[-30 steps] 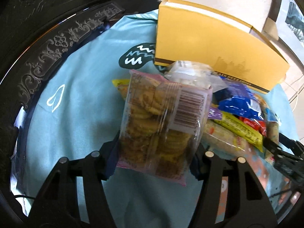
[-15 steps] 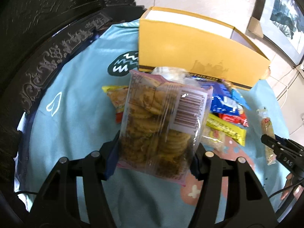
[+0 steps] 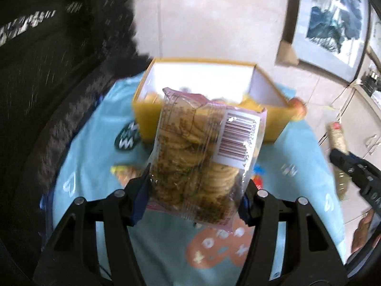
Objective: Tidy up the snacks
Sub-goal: 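Carry the cookie bag and rice-cracker bag into the yellow box while both grippers open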
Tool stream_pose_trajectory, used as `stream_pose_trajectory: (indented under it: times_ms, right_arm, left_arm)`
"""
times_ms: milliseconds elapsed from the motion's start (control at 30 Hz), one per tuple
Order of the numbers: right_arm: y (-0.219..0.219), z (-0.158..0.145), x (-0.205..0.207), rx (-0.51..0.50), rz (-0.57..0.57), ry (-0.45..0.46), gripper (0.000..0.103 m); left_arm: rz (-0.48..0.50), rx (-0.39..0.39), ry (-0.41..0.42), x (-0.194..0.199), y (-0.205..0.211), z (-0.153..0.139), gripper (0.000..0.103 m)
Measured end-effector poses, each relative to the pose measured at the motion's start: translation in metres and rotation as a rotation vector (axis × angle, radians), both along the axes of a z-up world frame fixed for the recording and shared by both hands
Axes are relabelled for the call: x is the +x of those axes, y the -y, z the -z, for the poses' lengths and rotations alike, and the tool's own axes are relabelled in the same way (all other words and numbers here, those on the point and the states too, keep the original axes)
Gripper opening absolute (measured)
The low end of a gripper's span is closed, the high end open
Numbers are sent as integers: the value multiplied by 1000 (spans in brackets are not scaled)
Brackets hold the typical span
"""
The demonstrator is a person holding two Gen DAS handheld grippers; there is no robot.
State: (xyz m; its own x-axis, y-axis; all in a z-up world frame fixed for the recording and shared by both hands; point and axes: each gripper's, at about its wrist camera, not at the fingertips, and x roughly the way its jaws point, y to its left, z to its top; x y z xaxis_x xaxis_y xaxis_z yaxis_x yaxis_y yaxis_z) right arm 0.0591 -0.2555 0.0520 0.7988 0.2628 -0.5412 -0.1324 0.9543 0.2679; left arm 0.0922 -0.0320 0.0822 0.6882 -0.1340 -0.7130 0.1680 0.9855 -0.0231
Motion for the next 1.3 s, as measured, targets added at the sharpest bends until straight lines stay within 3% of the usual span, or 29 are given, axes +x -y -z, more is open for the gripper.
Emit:
stream_pose_trajectory:
  times_ms: [167, 367, 733, 1133, 1167, 1200, 1233, 1267, 1300]
  right_arm:
    - [-1, -20, 14, -6, -17, 47, 29]
    - [-1, -28, 59, -24, -10, 62, 29]
    - [-2, -5, 144, -22, 1, 32, 29]
    - [-13, 26, 193, -85, 44, 29, 29]
    - [-15, 27, 195, -92, 49, 34, 30]
    - [-17, 29, 198, -107, 59, 40, 34]
    - [-20, 31, 200, -122, 63, 37, 41]
    - [-22, 31, 202, -138, 69, 36, 58]
    - [-23, 31, 200, -153, 79, 49, 64]
  left_arm:
    - [17, 21, 37, 19, 23, -25, 61]
    - [-17, 7, 41, 66, 31, -37, 61]
    - [-73, -24, -29, 156, 38, -7, 61]
    - [-125, -26, -76, 204, 42, 26, 62]
    - [-136, -28, -76, 207, 42, 29, 63]
    - [-150, -33, -71, 209, 42, 30, 72]
    - [-170, -35, -61, 211, 41, 30, 81]
    - [-211, -37, -29, 211, 38, 29, 96]
    - [-225, -37, -11, 210, 36, 28, 100]
